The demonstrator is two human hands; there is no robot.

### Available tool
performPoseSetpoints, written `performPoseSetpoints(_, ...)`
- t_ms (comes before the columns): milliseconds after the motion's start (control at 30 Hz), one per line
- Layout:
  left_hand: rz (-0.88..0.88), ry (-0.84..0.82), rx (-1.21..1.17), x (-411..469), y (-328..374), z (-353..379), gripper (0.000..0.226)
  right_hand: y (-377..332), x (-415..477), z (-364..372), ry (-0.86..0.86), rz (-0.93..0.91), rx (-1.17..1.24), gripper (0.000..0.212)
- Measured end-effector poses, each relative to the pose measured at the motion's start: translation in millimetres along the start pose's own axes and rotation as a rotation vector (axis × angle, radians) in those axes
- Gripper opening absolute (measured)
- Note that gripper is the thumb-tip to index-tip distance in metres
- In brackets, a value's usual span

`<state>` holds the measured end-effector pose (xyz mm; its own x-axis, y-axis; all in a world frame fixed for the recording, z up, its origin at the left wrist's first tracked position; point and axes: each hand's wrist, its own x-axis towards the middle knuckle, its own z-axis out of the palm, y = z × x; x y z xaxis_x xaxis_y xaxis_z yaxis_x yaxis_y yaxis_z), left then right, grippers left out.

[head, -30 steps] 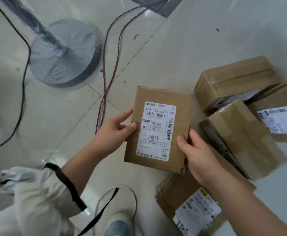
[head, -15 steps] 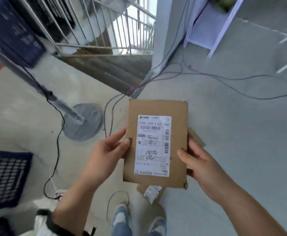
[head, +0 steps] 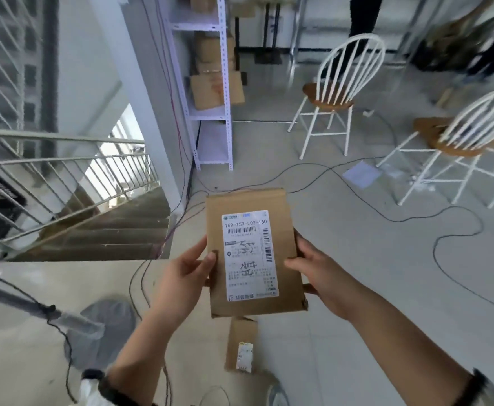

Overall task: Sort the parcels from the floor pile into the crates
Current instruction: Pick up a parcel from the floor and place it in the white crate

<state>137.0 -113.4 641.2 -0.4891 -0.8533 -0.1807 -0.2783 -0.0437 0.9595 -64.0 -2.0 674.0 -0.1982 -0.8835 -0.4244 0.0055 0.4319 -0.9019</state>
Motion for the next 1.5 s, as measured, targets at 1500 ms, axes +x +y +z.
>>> performPoseSetpoints(1500,1.496,-2.438,0.731,-872,-69,426,0.057,415,-785,346,2.664,0.081,1.589,0.047)
